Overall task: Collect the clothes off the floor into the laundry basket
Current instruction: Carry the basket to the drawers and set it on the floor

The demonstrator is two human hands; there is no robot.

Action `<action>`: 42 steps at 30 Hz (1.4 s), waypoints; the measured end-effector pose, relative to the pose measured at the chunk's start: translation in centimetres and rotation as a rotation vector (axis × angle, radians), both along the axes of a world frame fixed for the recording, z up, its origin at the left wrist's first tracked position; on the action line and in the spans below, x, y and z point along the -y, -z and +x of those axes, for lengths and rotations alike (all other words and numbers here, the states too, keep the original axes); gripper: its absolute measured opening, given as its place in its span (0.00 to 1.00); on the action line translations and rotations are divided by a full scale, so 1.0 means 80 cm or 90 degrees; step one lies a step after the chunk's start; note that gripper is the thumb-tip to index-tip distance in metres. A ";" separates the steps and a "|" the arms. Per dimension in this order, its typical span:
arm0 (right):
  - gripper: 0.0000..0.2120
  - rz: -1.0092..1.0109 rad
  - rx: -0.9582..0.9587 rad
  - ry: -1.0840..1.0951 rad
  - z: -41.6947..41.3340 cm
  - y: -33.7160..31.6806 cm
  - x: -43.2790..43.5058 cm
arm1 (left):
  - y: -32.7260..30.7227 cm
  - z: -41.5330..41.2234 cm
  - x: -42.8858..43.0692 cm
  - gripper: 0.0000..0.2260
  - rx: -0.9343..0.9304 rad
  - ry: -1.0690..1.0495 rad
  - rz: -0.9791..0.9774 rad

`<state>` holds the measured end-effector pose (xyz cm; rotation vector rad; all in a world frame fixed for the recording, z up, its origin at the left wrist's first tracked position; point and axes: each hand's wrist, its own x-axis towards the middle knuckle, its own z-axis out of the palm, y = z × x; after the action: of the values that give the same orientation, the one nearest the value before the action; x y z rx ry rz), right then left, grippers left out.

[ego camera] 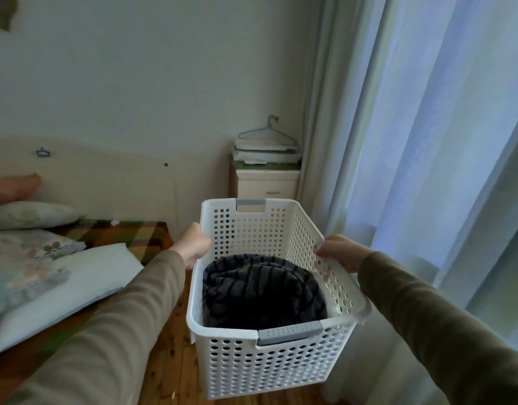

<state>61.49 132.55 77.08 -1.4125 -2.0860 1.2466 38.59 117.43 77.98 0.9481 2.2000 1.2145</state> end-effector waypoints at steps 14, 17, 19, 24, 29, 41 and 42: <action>0.08 -0.013 -0.020 0.023 -0.157 0.028 -0.183 | 0.024 -0.169 -0.191 0.15 0.028 0.022 -0.007; 0.09 -0.012 -0.020 0.063 -0.191 0.037 -0.210 | 0.027 -0.209 -0.229 0.16 0.024 0.034 -0.017; 0.08 -0.014 -0.024 0.083 -0.208 0.041 -0.225 | 0.030 -0.231 -0.253 0.17 0.033 0.053 -0.016; 0.03 -0.031 -0.012 0.120 -0.249 0.057 -0.270 | 0.049 -0.277 -0.320 0.17 0.035 0.081 -0.034; 0.03 -0.048 -0.005 0.143 -0.274 0.083 -0.333 | 0.087 -0.316 -0.402 0.15 0.047 0.098 -0.057; 0.05 -0.094 -0.035 0.199 -0.321 0.135 -0.508 | 0.151 -0.372 -0.610 0.13 0.105 0.122 -0.076; 0.05 -0.097 -0.036 0.207 -0.324 0.137 -0.515 | 0.152 -0.372 -0.620 0.13 0.112 0.125 -0.075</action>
<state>35.54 173.75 66.08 -1.6801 -1.6699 1.3112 8.80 167.00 65.82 0.9451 1.9675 1.0259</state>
